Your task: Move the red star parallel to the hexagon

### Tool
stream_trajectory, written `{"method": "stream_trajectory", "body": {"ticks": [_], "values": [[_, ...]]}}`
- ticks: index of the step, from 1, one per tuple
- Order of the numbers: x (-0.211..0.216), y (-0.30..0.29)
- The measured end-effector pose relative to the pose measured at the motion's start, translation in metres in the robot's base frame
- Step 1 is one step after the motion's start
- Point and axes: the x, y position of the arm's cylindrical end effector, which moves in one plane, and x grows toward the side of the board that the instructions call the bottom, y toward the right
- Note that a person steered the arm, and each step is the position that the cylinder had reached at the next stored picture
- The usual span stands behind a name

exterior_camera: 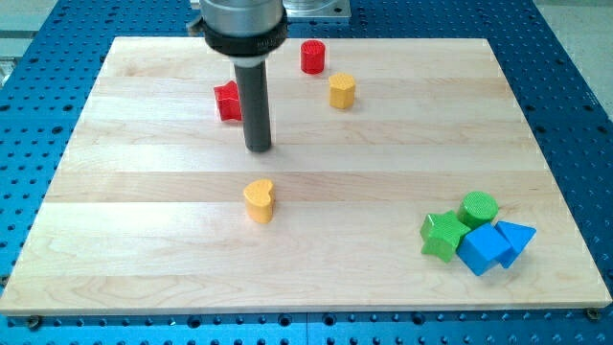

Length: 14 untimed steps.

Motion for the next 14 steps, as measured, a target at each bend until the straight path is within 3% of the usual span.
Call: {"method": "stream_trajectory", "body": {"ticks": [3, 6, 7, 9, 10, 11, 12, 13, 14], "values": [[-0.043, -0.06], [-0.075, -0.057], [-0.045, -0.055], [-0.08, -0.046], [-0.053, -0.056], [0.035, -0.085], [0.11, -0.062], [0.137, 0.023], [0.095, 0.053]]}}
